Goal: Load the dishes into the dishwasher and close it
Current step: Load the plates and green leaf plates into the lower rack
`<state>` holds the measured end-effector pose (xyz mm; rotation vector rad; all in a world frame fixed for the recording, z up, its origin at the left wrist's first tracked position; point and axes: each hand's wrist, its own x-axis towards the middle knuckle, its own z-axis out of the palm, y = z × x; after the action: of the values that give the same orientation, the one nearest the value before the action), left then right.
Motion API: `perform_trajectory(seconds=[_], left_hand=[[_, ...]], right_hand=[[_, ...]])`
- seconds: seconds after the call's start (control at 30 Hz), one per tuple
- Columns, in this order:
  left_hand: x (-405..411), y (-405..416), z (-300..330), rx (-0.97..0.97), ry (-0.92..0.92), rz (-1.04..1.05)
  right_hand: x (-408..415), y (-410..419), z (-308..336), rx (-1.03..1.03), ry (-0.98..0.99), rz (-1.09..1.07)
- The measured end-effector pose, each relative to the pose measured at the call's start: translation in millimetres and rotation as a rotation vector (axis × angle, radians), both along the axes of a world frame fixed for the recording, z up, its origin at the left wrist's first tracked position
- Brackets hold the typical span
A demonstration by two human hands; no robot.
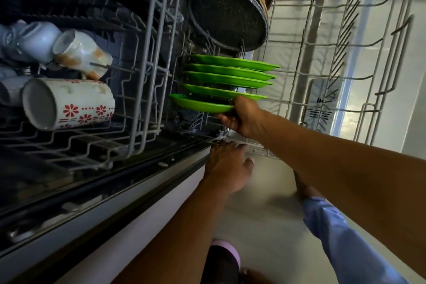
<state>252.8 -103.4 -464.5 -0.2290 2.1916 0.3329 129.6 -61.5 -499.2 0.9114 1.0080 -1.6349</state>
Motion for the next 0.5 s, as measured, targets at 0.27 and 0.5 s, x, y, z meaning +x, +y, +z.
perform_trajectory(seconds=[0.27,0.5], left_hand=[[1.8,2.0,1.1,0.001,0.005,0.004],[6.1,4.8,1.7,-0.024,0.024,0.040]], right_hand=[[13.6,11.5,10.1,-0.081,-0.004,-0.071],[33.7,15.4,-2.5,0.045,0.037,0.038]])
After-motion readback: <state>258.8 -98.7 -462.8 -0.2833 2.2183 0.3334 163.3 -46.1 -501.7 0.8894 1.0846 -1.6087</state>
